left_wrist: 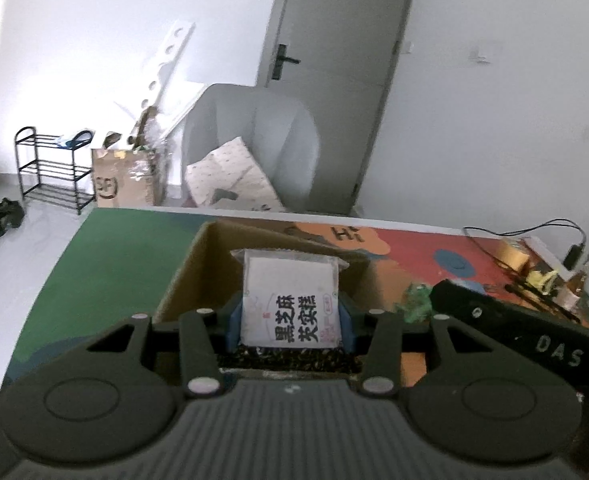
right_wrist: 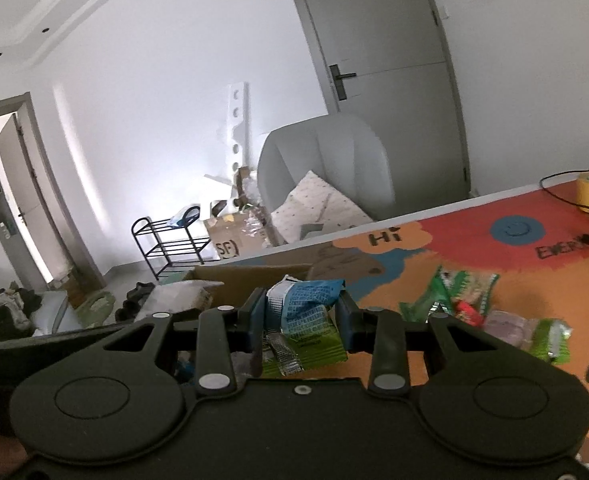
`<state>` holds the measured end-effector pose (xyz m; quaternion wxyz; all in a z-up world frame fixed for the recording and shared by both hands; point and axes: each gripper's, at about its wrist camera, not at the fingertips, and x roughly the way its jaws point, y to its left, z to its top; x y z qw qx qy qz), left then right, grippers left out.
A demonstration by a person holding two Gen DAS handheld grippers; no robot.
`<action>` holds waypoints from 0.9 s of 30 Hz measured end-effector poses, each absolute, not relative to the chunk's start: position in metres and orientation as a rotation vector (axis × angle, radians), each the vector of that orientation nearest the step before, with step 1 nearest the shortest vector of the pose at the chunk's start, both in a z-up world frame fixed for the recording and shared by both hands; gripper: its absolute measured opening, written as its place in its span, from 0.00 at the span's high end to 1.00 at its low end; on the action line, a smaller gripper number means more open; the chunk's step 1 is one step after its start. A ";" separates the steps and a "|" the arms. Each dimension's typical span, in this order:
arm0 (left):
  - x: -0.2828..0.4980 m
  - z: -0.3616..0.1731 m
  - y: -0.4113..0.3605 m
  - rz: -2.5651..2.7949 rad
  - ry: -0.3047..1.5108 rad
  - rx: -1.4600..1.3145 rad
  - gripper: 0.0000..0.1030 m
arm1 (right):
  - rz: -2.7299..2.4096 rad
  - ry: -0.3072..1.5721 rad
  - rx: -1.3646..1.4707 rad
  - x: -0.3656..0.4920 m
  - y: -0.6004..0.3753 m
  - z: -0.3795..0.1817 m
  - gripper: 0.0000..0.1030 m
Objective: Organize snacks
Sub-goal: 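Carry the white cake bag with the left gripper while the right gripper carries the blue-green packet over the box, then open both grippers to drop the two packets into the cardboard box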
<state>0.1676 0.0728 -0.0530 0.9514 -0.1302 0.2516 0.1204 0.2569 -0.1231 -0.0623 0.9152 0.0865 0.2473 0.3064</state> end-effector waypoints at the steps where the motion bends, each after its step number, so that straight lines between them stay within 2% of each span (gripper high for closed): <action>1: 0.168 -0.053 0.074 0.256 0.508 -0.259 0.53 | 0.638 0.508 0.176 0.257 -0.119 -0.062 0.66; 9: 0.162 -0.050 0.085 0.288 0.514 -0.280 0.48 | 0.685 0.508 0.182 0.258 -0.096 -0.055 0.66; 16: 0.156 -0.049 0.092 0.290 0.524 -0.312 0.30 | 0.731 0.528 0.222 0.263 -0.088 -0.054 0.65; 22: 0.155 -0.048 0.092 0.278 0.520 -0.319 0.18 | 0.739 0.562 0.309 0.268 -0.099 -0.056 0.50; 27: 0.156 -0.048 0.088 0.265 0.521 -0.326 0.15 | 0.703 0.557 0.323 0.265 -0.116 -0.055 0.46</action>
